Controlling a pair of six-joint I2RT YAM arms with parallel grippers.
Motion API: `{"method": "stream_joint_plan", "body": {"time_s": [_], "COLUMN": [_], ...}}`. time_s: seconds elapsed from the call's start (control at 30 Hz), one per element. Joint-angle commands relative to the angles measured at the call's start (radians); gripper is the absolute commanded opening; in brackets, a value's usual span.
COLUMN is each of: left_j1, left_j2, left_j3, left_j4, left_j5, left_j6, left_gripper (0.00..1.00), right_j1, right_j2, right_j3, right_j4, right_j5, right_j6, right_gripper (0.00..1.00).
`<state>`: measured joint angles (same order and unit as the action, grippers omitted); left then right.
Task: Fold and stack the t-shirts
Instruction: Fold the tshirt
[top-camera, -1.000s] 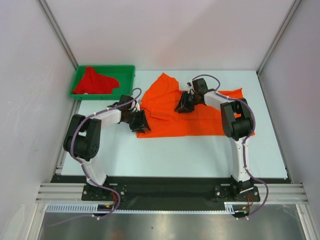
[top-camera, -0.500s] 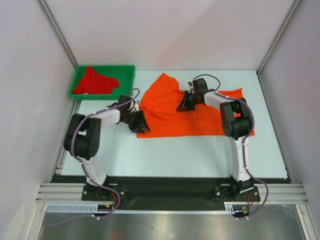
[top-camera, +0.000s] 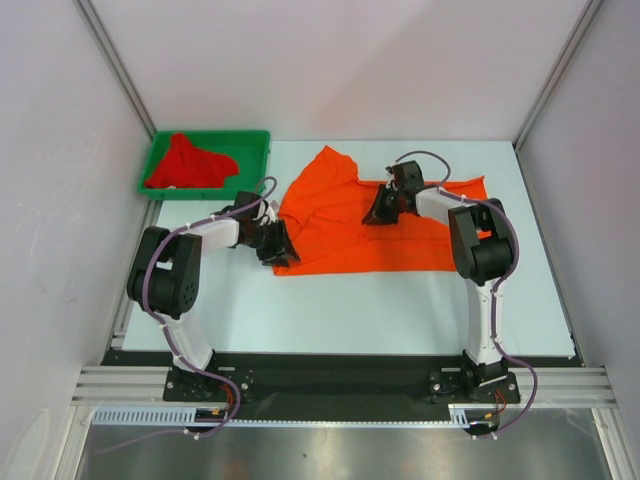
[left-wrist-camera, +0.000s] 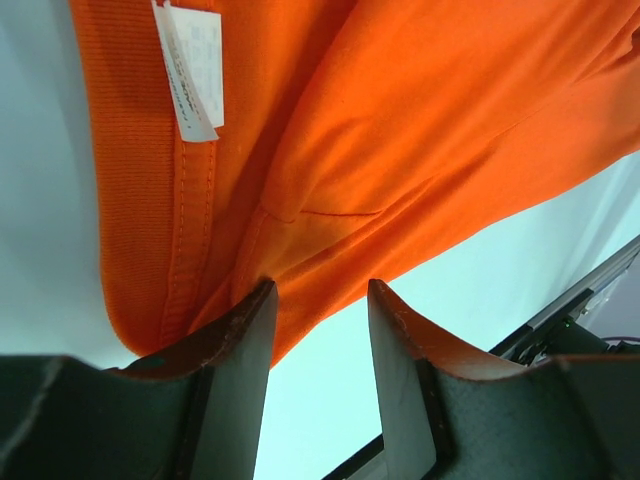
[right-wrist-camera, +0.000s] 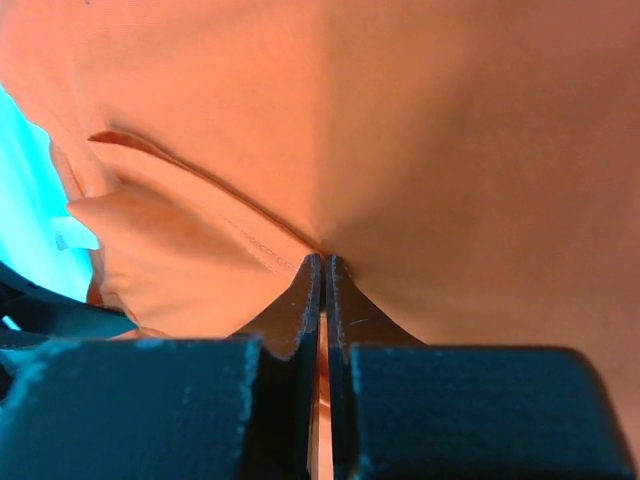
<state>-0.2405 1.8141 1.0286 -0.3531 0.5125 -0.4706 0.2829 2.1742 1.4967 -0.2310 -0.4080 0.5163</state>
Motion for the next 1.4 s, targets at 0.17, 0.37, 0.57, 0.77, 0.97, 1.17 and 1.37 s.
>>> {"method": "stream_joint_plan", "body": {"time_s": [0.17, 0.37, 0.57, 0.77, 0.97, 1.17, 1.37], "left_j1": [0.01, 0.01, 0.01, 0.01, 0.01, 0.01, 0.01], "left_j2": [0.028, 0.021, 0.028, 0.045, 0.044, 0.05, 0.044], "left_j3": [-0.013, -0.013, -0.016, -0.012, -0.013, -0.012, -0.007], "left_j4": [0.014, 0.019, 0.022, 0.017, 0.019, 0.02, 0.017], "left_j5": [-0.014, -0.003, -0.008, -0.005, 0.003, 0.017, 0.024], "left_j6": [0.006, 0.0, -0.01, -0.011, -0.008, -0.01, -0.005], "left_gripper": [0.48, 0.48, 0.48, 0.48, 0.48, 0.48, 0.48], "right_j1": [-0.004, 0.03, 0.094, 0.186, 0.223, 0.248, 0.26], "right_j2": [-0.109, -0.076, 0.103, 0.235, 0.272, 0.289, 0.315], "right_j3": [-0.062, 0.13, 0.387, 0.581, 0.619, 0.632, 0.632], "right_j4": [0.075, -0.075, -0.143, -0.188, -0.223, -0.235, -0.248], "right_j5": [0.129, 0.181, 0.063, 0.077, 0.173, 0.195, 0.193], "right_j6": [0.002, -0.215, -0.228, -0.216, -0.229, -0.245, -0.251], "right_gripper": [0.06, 0.42, 0.45, 0.42, 0.22, 0.25, 0.36]}}
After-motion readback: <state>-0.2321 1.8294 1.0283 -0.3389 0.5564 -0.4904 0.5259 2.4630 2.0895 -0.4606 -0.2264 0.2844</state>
